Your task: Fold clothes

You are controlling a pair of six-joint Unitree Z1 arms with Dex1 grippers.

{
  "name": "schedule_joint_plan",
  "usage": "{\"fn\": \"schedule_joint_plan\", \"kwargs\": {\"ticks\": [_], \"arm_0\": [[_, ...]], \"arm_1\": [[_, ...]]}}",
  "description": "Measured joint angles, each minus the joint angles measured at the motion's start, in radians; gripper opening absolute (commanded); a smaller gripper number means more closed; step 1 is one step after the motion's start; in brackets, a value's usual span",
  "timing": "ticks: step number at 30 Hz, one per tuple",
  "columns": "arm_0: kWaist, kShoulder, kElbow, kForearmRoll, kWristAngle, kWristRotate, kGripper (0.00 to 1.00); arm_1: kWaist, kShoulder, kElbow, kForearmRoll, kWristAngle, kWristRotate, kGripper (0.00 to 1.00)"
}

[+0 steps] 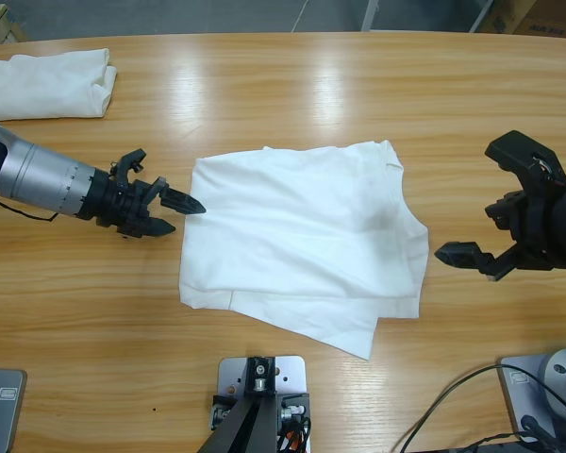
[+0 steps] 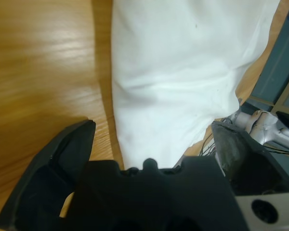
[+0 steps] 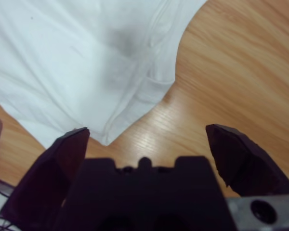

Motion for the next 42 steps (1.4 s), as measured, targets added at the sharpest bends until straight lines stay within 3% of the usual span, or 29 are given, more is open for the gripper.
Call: {"fn": "schedule_joint_plan", "kwargs": {"ticks": [16,20,22,42], "arm_0": [[-0.104,0.059,-0.082,-0.012,0.003,-0.047,0.774],[-0.107,0.084,-0.131,0.004,0.008,-0.048,0.651],[-0.107,0.094,-0.15,0.016,0.008,-0.048,0.533],[-0.114,0.083,-0.154,0.09,0.056,-0.007,0.527]], "arm_1": [[0.0,0.006,0.055,-0.079,-0.011,0.001,1.0],[0.0,0.006,0.065,-0.091,-0.011,0.001,1.0],[0.0,0.006,0.07,-0.096,-0.011,0.001,1.0],[0.0,0.009,0.082,-0.117,-0.014,0.001,1.0]]}}
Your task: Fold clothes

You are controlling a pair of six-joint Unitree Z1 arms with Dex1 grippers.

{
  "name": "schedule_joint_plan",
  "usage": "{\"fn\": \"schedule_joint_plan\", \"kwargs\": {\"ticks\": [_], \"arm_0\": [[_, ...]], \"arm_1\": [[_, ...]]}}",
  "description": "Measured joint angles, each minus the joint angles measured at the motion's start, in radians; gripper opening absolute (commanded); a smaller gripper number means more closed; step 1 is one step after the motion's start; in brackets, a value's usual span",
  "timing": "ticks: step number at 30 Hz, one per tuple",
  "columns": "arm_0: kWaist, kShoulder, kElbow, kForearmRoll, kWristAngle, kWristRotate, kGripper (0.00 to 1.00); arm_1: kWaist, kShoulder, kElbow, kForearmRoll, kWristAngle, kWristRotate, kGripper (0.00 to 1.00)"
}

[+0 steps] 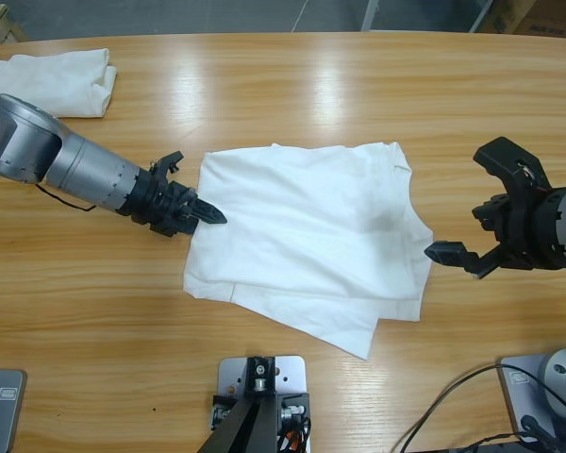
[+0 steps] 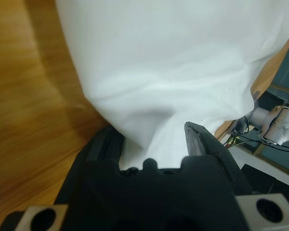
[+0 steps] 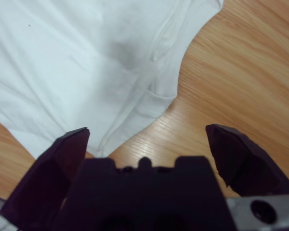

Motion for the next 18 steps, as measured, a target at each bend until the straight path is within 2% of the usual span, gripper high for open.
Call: {"fn": "schedule_joint_plan", "kwargs": {"ticks": [6,12,13,14,15,18], "arm_0": [[-0.006,0.004,-0.026,0.001,0.009,-0.019,0.522],[-0.051,0.028,-0.083,0.005,0.009,-0.06,0.41],[-0.055,0.03,-0.083,0.005,0.009,-0.063,0.289],[-0.057,0.033,-0.083,0.005,0.008,-0.067,0.083],[-0.058,0.035,-0.083,0.006,0.007,-0.072,0.0],[-0.059,0.037,-0.083,0.006,0.005,-0.081,0.0]], "arm_1": [[0.0,0.0,0.001,-0.001,-0.001,0.0,1.0],[0.0,0.006,0.001,-0.008,-0.005,0.0,1.0],[0.0,0.006,0.001,-0.008,-0.007,0.0,1.0],[0.0,0.006,0.002,-0.008,-0.008,0.0,1.0],[0.0,0.006,0.004,-0.008,-0.009,0.0,1.0],[0.0,0.007,0.007,-0.011,-0.011,0.0,1.0]]}}
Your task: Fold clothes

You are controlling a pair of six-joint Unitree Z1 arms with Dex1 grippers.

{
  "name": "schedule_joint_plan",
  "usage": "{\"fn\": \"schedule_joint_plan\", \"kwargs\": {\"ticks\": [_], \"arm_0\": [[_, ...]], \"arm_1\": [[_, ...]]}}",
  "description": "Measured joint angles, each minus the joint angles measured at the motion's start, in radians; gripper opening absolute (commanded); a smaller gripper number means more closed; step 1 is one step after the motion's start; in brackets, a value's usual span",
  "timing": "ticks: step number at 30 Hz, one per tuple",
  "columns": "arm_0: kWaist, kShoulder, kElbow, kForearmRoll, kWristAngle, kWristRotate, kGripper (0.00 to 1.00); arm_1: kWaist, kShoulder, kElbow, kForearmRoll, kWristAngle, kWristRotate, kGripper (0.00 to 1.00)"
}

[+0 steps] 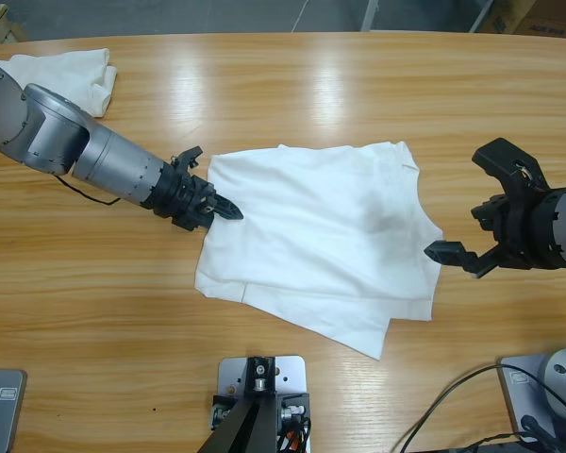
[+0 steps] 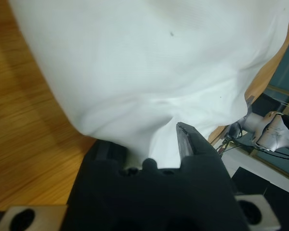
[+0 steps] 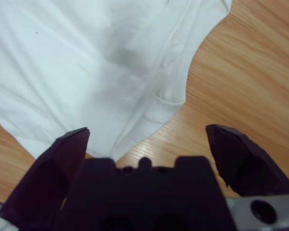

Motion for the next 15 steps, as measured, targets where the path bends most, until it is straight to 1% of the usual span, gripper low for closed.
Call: {"fn": "schedule_joint_plan", "kwargs": {"ticks": [4,6,8,15], "arm_0": [[-0.003,0.009,0.019,0.0,0.01,0.028,0.0],[-0.012,0.009,0.026,0.0,0.036,0.068,0.0],[-0.017,0.007,0.032,-0.002,0.06,0.071,0.0],[-0.033,-0.046,0.063,-0.011,0.197,0.052,0.0]], "arm_1": [[0.0,0.001,0.002,-0.008,0.0,0.0,1.0],[0.0,0.001,0.005,-0.009,0.0,0.0,1.0],[0.0,0.001,0.007,-0.009,0.0,0.0,1.0],[0.0,-0.001,0.017,-0.009,0.0,0.0,1.0]]}}
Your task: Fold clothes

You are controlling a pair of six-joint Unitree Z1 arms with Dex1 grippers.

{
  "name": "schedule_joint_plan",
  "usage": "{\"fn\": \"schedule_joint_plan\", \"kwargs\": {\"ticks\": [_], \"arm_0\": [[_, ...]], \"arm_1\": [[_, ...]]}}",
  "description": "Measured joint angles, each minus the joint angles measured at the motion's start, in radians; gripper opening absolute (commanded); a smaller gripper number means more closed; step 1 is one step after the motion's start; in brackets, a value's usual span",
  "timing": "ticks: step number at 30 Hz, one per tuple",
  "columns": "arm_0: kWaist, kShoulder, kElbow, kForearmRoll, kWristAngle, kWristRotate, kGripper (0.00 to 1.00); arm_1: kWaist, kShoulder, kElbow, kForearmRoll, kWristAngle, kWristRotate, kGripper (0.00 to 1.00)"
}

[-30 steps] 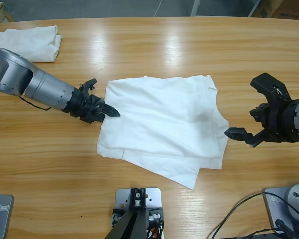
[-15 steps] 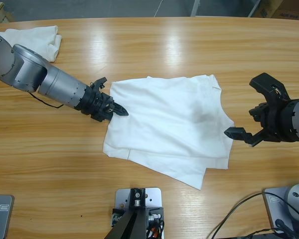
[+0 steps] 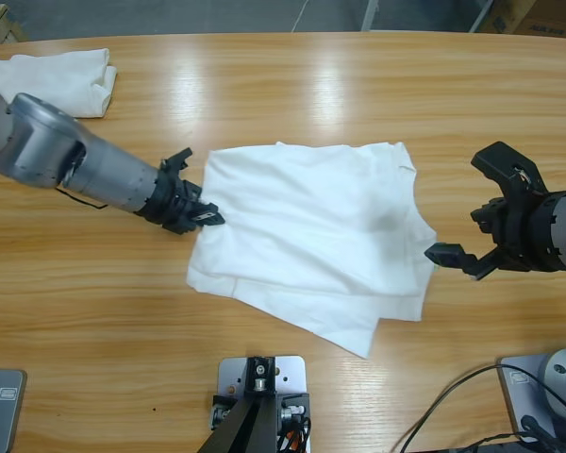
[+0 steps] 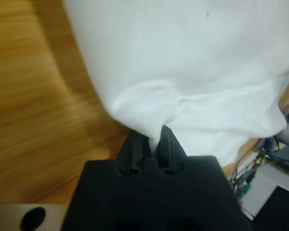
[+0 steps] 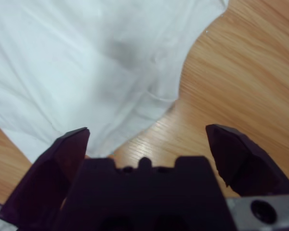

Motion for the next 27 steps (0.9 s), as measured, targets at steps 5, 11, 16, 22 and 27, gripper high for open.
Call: {"fn": "schedule_joint_plan", "kwargs": {"ticks": [5,11,16,22,27], "arm_0": [[0.045,-0.094,0.118,0.024,0.045,0.002,0.0],[0.155,-0.213,0.227,0.12,0.082,0.037,0.0],[0.204,-0.26,0.249,0.212,0.099,0.057,0.0],[0.27,-0.312,0.256,0.314,0.121,0.059,0.0],[0.32,-0.366,0.243,0.388,0.128,0.07,0.0]], "arm_1": [[0.0,0.0,0.002,-0.003,0.0,0.0,1.0],[0.0,0.0,0.002,-0.011,0.0,0.0,1.0],[0.0,0.0,0.002,-0.012,0.0,0.0,1.0],[0.0,0.0,0.002,-0.014,0.0,0.0,0.996],[0.0,0.0,0.002,-0.019,0.0,0.001,0.996]]}}
